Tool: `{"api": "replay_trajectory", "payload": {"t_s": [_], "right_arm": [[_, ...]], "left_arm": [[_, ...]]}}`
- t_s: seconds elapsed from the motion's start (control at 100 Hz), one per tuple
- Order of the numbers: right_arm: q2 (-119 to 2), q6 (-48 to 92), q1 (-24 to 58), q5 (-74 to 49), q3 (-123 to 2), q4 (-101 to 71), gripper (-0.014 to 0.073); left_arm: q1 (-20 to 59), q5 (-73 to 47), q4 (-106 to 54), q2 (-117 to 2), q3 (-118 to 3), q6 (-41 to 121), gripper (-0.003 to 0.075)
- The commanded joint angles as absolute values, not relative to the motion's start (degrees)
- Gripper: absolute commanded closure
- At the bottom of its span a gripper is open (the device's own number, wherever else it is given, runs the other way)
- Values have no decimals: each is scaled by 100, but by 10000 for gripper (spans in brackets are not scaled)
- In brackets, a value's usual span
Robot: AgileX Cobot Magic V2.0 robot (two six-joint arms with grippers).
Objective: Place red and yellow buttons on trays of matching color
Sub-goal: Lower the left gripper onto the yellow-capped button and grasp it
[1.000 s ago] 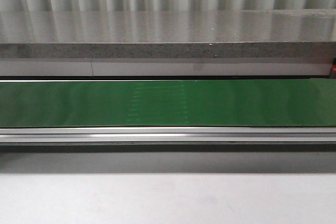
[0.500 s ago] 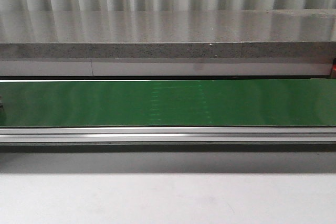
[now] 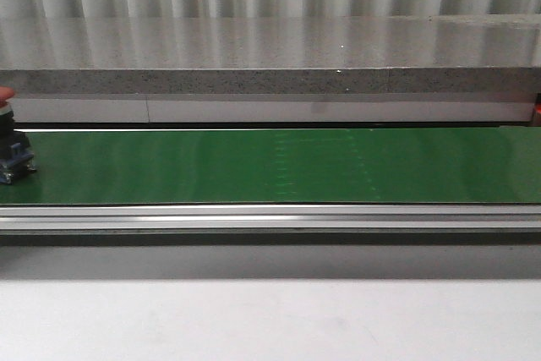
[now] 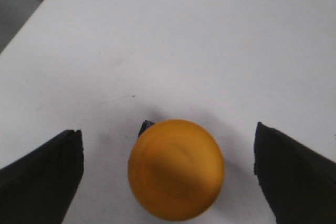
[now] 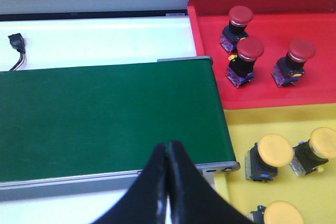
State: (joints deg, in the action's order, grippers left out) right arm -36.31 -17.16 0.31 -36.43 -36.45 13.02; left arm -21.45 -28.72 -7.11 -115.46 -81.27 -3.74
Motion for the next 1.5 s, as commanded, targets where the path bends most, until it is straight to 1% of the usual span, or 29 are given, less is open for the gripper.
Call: {"api": "replay_trajectory", "payload": {"t_s": [0.0,0.08,0.14,0.17,0.18,0.19,0.2,0.23,0.28,0.32,0.33,0.34,0.41,0.59,0.74,0.96,1.09,1.28,1.49], "right_arm": [[-3617,-1672,38,-3295,-3788,1384,661],[-3617,-1672,38,-3295,-3788,1384,661],[-3617,-1672,38,-3295,-3788,1384,661],[-3617,-1672,38,-3295,-3788,1384,661],[-3617,-1672,38,-3295,-3788,1384,661],[-3617,-1672,38,-3295,-3788,1384,661],[-3617,-1672,38,-3295,-3788,1384,661],[-3617,-1672,38,-3295,-3788,1384,661],[-3617,-1672,38,-3295,-3788,1384,661],[-3617,-1672,38,-3295,-3788,1384,661],[-3617,-1672,38,-3295,-3788,1384,661],[-3617,-1672,38,-3295,-3788,1384,661],[-3617,-1672,38,-3295,-3788,1384,661],[-3617,-1672,38,-3295,-3788,1384,661],[-3617,-1672,38,-3295,-3788,1384,661],[-3617,-1672,38,-3295,-3788,1384,661],[-3617,-1672,38,-3295,-3788,1384,661],[-3617,-1672,38,-3295,-3788,1384,661],[-3617,-1672,38,-3295,-3788,1384,661]], "left_arm": [[-2161,-2617,-727,-11294,-8328,-356,149],[-2161,-2607,-727,-11303,-8328,-356,239],[-2161,-2617,-727,-11303,-8332,-356,351],[-2161,-2630,-727,-11290,-8341,-356,421],[-2161,-2630,-727,-11290,-8341,-356,421],[-2161,-2630,-727,-11290,-8341,-356,463],[-2161,-2641,-727,-11268,-8341,-356,463],[-2150,-2657,-727,-11238,-8341,-356,529],[-2126,-2699,-727,-11161,-8341,-356,608],[-2099,-2725,-727,-11070,-8341,-356,653],[-2098,-2728,-727,-11054,-8341,-356,677],[-2084,-2739,-727,-11016,-8341,-356,677],[-2054,-2810,-727,-10815,-8341,-356,739],[-1938,-3306,-727,-10001,-8341,-356,740],[-1687,-3739,-727,-9177,-8207,-356,740],[-1200,-3668,-727,-7876,-7237,-356,740],[-921,-3537,-727,-7344,-6654,-356,740],[-675,-3319,-727,-7182,-6108,-356,740],[-616,-3191,-784,-7433,-5964,-356,740]]}}
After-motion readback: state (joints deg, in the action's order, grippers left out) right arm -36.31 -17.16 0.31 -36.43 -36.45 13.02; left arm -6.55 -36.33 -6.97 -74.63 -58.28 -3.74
